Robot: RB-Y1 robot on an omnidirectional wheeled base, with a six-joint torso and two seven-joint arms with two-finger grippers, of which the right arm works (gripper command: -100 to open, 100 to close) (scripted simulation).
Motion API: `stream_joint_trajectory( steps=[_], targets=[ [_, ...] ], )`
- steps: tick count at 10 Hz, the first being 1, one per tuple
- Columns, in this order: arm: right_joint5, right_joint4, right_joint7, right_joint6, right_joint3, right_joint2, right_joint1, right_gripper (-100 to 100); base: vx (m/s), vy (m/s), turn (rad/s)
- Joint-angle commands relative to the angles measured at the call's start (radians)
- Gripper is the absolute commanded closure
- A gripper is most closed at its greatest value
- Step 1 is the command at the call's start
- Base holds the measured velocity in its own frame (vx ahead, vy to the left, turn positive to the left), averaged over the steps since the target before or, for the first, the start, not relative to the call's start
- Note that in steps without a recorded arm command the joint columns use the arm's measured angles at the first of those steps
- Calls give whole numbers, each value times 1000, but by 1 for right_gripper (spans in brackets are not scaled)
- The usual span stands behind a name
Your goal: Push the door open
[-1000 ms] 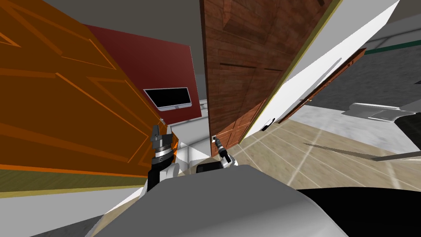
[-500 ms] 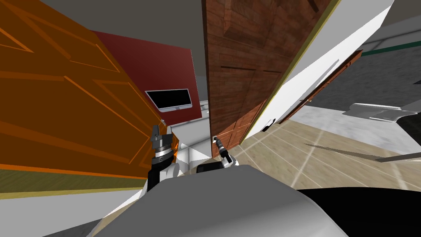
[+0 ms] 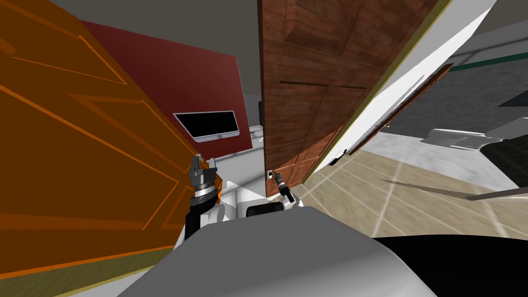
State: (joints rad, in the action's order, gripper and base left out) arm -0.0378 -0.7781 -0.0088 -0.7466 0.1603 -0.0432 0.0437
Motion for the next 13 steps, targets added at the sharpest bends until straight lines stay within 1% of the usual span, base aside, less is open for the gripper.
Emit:
stream_joint_trajectory(
  steps=[1, 3, 5, 6, 8, 9, 10, 13],
  targets=[
    [1, -5, -4, 0, 4, -4, -3, -100, -24, 50, -40],
    [2, -7, -7, 0, 6, -4, -5, -100, -152, 5, -7],
    [4, -13, -12, 1, 11, 1, -9, -100, -202, -18, -22],
    [4, -16, -15, 1, 13, 6, -12, -100, -210, -3, -18],
    [6, -23, -22, 1, 19, 28, -17, -100, -224, 5, -28],
    [6, -16, -17, -2, 16, 23, -13, -100, -94, 1, -5],
    [7, -13, -16, -4, 13, 10, -12, -100, 84, 58, 37],
    [9, -9, -14, -9, 8, 2, -9, -100, 176, 33, 18]
  ],
)
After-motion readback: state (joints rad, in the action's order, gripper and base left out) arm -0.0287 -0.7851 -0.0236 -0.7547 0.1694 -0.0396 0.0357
